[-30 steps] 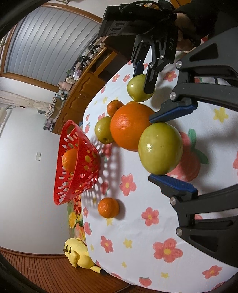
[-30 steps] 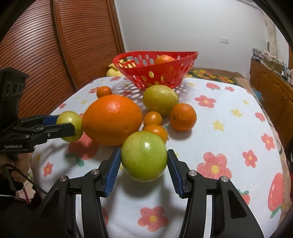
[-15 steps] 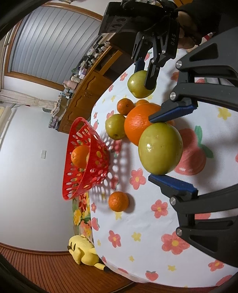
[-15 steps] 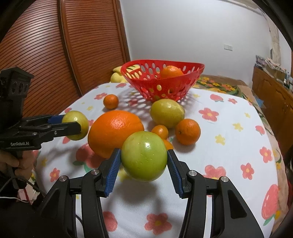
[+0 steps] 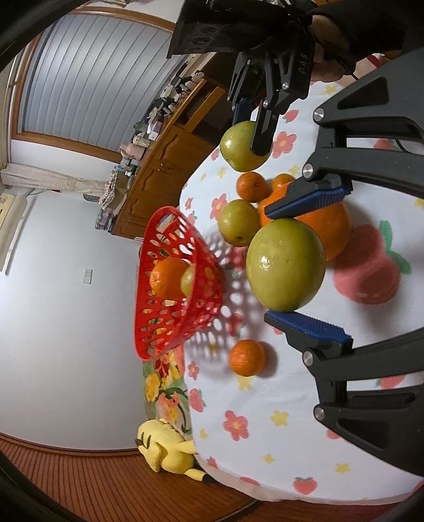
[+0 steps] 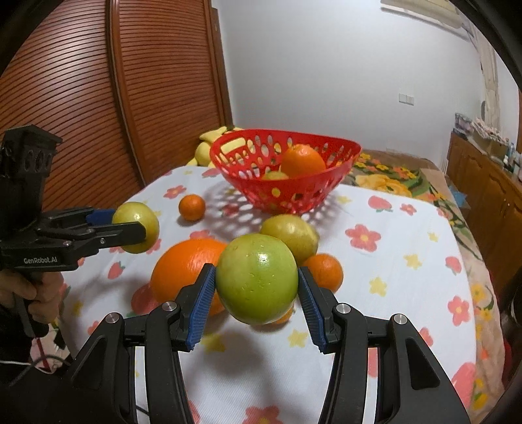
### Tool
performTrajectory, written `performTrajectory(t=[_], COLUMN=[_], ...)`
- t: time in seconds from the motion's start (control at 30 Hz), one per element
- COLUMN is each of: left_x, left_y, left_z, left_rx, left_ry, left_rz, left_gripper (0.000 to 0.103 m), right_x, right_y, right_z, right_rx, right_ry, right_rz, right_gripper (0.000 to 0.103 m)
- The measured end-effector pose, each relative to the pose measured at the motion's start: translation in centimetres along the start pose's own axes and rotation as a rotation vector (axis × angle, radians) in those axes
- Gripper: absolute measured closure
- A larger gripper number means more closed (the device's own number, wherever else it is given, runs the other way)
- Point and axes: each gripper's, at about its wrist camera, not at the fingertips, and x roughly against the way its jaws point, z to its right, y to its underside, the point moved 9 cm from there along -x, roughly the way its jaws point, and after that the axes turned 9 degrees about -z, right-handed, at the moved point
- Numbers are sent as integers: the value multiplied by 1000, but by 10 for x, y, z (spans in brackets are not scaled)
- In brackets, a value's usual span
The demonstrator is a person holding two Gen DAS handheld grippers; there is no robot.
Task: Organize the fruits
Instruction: 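Lift both held fruits and carry them over the red basket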
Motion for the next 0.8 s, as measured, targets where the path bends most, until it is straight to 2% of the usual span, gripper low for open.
performTrajectory(t=[0.4,0.8], left_x=[-9,-38], left_y=[-50,-89], left_z=[-5,-12], left_rx=[-41,-58], left_ry=[-21,-36], left_rz=[30,17], left_gripper=[47,47], right_x=[-2,-38], right_y=[-56,-103], right_z=[22,42], right_rx=[47,97], right_ry=[36,38], right_rz=[34,2], right_gripper=[51,51])
